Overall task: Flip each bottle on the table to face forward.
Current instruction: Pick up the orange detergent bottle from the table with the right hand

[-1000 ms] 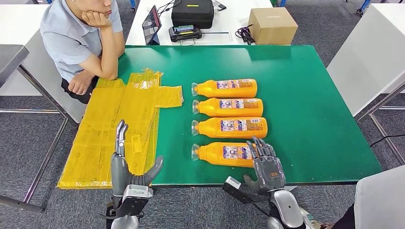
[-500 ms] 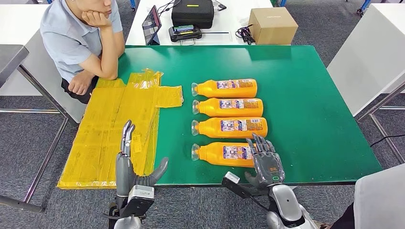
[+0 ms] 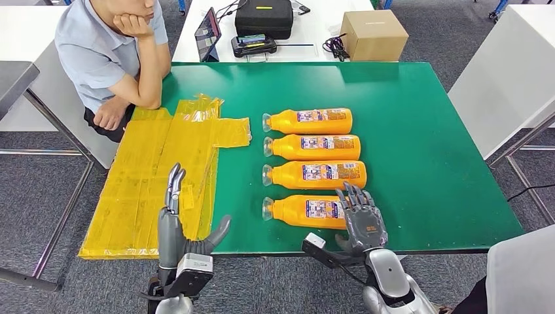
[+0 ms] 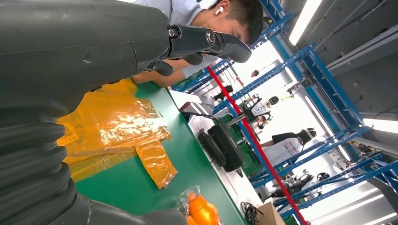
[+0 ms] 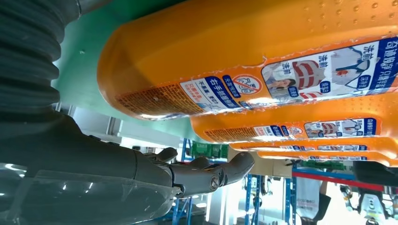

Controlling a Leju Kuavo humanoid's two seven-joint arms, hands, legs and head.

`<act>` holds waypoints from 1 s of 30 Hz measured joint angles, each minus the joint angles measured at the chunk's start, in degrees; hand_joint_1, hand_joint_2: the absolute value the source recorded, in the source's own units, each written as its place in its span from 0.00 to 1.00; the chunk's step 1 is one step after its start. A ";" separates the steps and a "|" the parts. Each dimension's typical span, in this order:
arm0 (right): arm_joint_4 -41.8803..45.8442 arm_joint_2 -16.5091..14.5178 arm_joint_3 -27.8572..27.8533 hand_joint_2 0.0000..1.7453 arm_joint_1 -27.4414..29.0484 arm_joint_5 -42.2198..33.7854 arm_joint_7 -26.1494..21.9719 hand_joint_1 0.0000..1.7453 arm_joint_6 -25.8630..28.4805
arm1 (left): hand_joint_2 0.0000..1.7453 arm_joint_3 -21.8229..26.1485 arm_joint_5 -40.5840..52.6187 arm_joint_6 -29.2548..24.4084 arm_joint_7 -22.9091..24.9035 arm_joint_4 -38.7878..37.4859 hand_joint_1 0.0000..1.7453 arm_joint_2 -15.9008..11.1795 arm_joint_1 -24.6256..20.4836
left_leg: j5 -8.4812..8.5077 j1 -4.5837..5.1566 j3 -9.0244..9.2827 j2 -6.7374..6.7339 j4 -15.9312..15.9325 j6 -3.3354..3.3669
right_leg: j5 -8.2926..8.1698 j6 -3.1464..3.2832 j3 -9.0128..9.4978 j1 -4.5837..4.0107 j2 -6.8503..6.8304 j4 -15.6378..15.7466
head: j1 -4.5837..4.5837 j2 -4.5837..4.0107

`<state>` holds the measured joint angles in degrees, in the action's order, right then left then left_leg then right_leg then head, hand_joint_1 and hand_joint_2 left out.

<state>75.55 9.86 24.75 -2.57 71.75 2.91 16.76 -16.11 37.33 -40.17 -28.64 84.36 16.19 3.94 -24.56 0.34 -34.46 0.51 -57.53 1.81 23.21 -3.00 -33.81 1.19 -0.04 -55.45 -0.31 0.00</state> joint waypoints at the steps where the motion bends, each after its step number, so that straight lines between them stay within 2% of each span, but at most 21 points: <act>1: -0.05 0.07 0.10 1.00 -0.17 0.20 0.11 0.00 -0.01 | 1.00 -0.02 0.01 0.00 0.11 0.03 0.00 -0.04 -0.01 | 0.00 0.00 0.00 0.00 0.00 0.00 | 0.00 0.00 0.00 0.00 0.00 0.00 | 0.00 0.00; 10: -0.80 0.45 0.58 1.00 -1.65 0.21 0.66 0.00 -1.29 | 1.00 -1.57 -0.31 0.00 1.39 0.14 0.00 -0.72 -0.01 | 0.00 0.00 0.00 0.00 0.00 0.00 | 0.00 0.00 0.00 0.00 0.00 0.00 | 0.00 0.00; 30: -5.09 2.27 2.31 1.00 -4.85 -4.34 1.55 0.00 -8.20 | 1.00 -2.89 0.28 0.00 2.31 0.14 0.00 -1.97 -0.29 | 0.00 0.00 0.29 -0.03 0.00 0.00 | 0.00 0.00 0.26 0.00 0.02 0.02 | 0.00 0.00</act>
<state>70.46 12.13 27.06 -7.42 67.40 4.46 8.56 -19.00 37.62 -40.17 -26.34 84.50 14.22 3.64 -24.56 0.34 -34.16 0.49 -57.53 1.81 23.21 -3.00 -33.55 1.19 -0.03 -55.44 -0.31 0.00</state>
